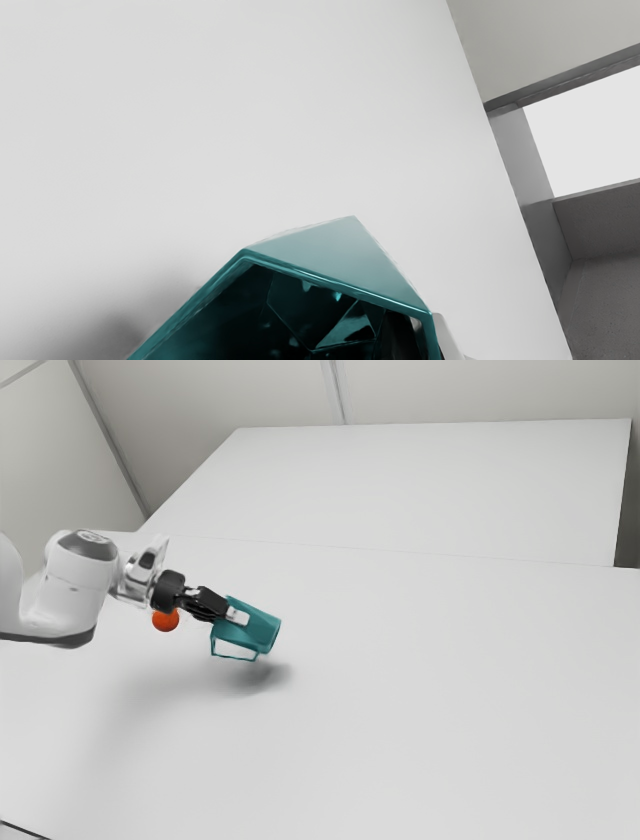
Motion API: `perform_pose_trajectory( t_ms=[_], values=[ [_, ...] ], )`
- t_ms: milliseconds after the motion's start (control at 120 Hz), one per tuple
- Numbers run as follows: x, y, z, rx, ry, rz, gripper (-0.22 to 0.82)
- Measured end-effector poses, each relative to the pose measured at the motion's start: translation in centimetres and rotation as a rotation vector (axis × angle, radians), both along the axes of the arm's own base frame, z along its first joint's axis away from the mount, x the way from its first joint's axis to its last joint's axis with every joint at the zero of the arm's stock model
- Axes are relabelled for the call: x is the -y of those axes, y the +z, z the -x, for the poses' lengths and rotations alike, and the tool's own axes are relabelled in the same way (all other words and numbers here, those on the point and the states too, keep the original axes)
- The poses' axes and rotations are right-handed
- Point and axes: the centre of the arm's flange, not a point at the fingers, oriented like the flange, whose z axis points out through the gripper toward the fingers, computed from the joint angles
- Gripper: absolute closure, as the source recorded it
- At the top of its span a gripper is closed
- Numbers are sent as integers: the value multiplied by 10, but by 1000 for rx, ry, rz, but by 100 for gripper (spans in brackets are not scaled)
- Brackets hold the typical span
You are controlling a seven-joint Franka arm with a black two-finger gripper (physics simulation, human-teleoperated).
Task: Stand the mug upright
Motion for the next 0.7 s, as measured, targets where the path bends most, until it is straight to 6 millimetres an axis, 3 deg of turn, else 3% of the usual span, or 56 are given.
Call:
perform_pose_trajectory(
  t_ms=[167,300,442,700],
  values=[
    [50,54,-8,75,-184,-276,78],
    [79,74,-7,106,-295,-513,78],
    [68,77,-11,105,-311,-743,79],
    [50,40,-33,38,-250,-937,79]
  ],
)
